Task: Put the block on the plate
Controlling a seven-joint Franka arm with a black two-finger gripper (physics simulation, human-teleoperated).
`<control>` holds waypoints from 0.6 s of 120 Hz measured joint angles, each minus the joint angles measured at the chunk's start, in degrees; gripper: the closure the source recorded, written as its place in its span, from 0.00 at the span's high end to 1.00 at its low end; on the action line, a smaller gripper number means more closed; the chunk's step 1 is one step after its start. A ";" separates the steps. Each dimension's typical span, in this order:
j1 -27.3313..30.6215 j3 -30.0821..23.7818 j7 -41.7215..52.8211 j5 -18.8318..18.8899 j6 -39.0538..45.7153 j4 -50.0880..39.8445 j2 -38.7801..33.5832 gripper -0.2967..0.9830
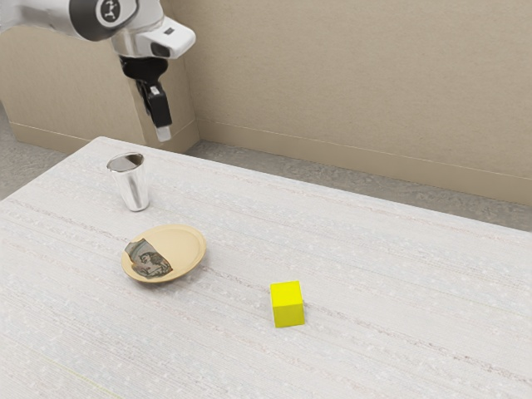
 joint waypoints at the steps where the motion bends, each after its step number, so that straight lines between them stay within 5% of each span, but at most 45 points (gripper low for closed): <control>1: -0.01 -0.01 0.12 0.00 -0.09 0.01 0.03 0.77; 36: -0.32 -0.67 3.16 -0.99 -0.55 0.00 4.10 0.77; 72: -10.67 -1.26 4.59 -1.65 6.81 0.29 12.54 0.77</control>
